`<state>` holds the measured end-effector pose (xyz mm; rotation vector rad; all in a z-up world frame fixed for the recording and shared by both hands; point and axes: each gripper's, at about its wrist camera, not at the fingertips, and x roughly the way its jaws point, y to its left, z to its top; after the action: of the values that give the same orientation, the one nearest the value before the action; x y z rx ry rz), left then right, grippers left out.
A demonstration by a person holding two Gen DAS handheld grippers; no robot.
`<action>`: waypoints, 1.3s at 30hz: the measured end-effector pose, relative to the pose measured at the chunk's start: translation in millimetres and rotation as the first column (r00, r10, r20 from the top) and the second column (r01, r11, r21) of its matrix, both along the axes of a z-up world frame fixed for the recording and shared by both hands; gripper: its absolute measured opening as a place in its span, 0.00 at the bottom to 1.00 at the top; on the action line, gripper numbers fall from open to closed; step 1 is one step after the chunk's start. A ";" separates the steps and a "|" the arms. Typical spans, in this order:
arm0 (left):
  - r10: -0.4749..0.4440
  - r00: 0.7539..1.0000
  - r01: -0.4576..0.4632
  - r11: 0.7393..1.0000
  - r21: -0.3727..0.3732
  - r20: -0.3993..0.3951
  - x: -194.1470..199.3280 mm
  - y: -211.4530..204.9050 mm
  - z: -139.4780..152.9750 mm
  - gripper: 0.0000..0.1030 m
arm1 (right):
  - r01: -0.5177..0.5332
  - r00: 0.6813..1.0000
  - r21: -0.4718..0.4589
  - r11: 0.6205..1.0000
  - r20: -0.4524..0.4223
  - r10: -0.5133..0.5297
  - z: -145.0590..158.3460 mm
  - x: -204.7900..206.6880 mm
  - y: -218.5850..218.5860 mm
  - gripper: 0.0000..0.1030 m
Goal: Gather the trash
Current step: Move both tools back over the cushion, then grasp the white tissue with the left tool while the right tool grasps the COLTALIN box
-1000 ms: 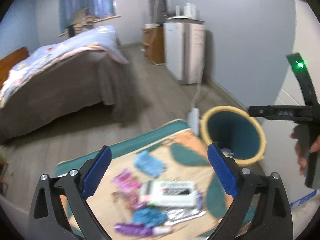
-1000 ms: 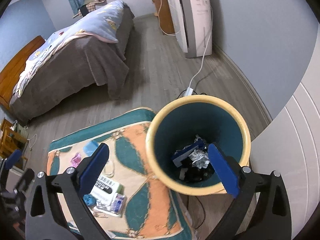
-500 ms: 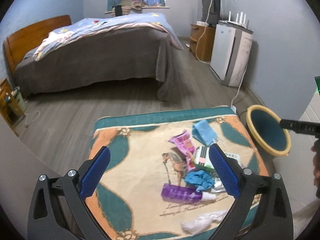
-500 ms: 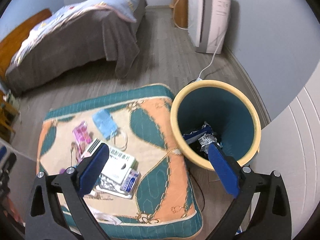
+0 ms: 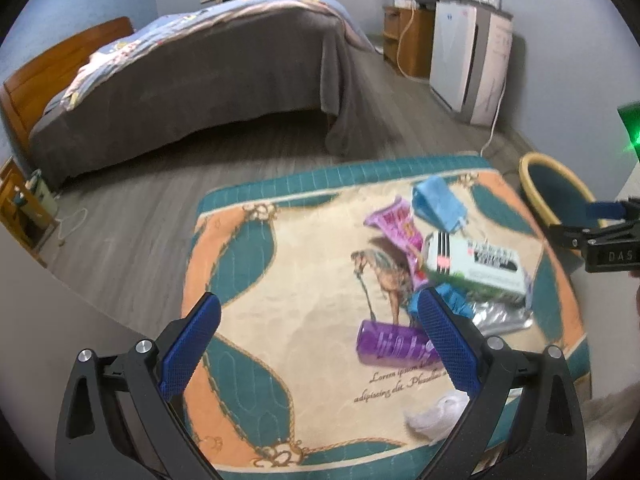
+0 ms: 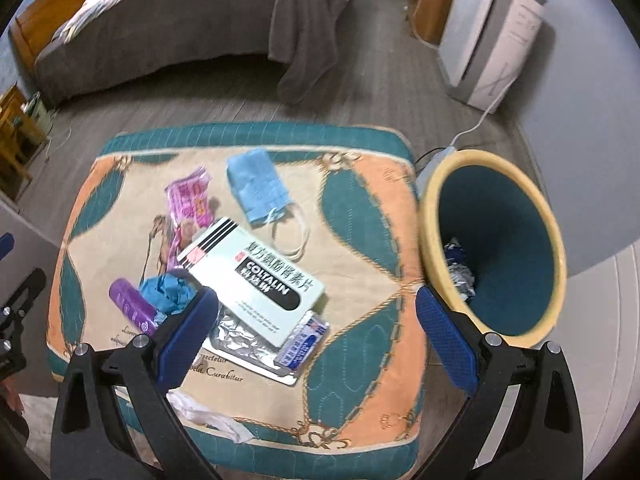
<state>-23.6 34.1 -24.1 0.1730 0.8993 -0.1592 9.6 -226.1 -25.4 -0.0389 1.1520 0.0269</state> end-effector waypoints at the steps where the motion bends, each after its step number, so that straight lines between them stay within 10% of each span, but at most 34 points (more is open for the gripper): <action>1: -0.009 1.000 0.009 1.000 0.011 -0.012 0.9 -3.2 -4.8 0.95 | -0.007 1.000 -0.005 1.000 -0.009 0.007 -3.3 1.1 2.3 0.94; 11: -0.142 0.975 0.129 0.988 -0.090 -0.170 -2.7 -32.3 -42.0 0.93 | -0.016 0.995 -0.033 0.999 -0.094 0.013 -29.5 13.5 -1.2 0.94; 19: -0.401 0.872 0.405 0.913 -0.048 -0.281 -43.4 -88.6 -70.1 0.89 | 0.083 0.991 0.051 0.995 -0.111 -0.077 -29.1 20.8 -27.9 0.94; 21: -0.414 0.844 0.435 0.900 -0.017 -0.342 -48.1 -93.1 -82.0 0.78 | 0.081 0.991 0.056 0.995 -0.115 -0.074 -29.9 21.6 -27.3 0.94; 24: -0.404 0.810 0.454 0.891 0.018 -0.424 -49.9 -92.7 -96.6 0.31 | 0.069 0.991 0.058 0.996 -0.115 -0.062 -30.8 22.6 -26.1 0.94; 39: -0.262 0.955 0.254 0.965 -0.072 -0.140 29.0 -48.3 31.9 0.26 | -0.168 0.980 0.050 0.985 -0.100 0.172 -42.1 31.6 1.7 0.94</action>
<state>5.4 -14.2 7.9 0.2317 1.0178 -0.4438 41.2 -224.5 -67.5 -0.1002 1.2498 0.2062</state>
